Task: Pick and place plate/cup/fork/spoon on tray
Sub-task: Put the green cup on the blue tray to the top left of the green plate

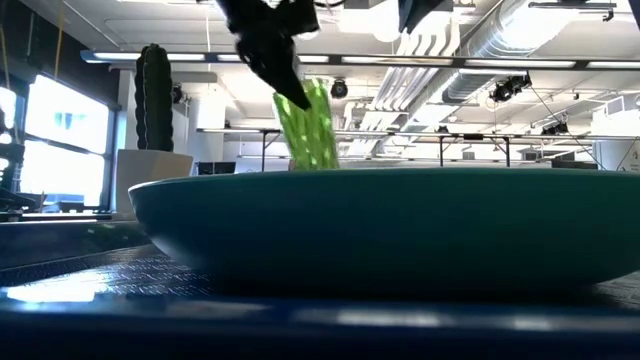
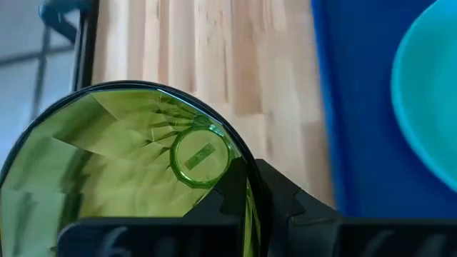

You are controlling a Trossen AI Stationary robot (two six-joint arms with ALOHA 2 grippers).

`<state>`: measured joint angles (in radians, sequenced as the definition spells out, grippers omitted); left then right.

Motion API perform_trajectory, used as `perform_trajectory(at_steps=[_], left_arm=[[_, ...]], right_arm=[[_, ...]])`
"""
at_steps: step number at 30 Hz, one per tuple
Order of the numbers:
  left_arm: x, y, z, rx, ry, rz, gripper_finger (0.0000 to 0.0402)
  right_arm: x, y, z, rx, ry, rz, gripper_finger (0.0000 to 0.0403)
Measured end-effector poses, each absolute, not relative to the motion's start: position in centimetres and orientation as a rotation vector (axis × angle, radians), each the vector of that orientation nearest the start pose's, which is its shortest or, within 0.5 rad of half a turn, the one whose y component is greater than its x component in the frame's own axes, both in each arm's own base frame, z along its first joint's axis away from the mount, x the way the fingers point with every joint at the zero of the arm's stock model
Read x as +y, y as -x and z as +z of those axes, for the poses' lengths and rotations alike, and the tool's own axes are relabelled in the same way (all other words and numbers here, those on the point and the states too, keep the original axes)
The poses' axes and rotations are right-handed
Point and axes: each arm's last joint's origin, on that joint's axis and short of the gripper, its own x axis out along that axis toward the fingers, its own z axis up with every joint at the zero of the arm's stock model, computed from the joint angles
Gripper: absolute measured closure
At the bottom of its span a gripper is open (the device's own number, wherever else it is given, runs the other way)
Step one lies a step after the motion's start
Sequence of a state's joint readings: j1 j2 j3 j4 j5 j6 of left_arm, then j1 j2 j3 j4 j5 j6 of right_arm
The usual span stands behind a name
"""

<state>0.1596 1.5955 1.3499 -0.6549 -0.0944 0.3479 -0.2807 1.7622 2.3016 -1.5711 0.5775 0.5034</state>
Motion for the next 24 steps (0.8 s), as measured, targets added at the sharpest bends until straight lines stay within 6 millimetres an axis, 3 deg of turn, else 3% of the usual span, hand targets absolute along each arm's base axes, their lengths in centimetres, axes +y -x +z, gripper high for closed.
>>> perform_trajectory(at_steps=[11,18,24], left_arm=[[1.8,-29.3,31.2,1.041,0.032,0.156,0.0396],[-0.4,-29.1,31.1,1.057,0.283,0.200,0.0392],[-2.1,-29.2,30.9,1.062,0.369,0.213,0.0391]], right_arm=[[-12.0,-27.3,46.0,0.880,-0.304,-0.972,0.0320],[-12.6,-27.0,46.0,0.904,-0.285,-0.955,0.0320],[-12.8,-26.9,46.0,0.920,-0.257,-0.942,0.0320]])
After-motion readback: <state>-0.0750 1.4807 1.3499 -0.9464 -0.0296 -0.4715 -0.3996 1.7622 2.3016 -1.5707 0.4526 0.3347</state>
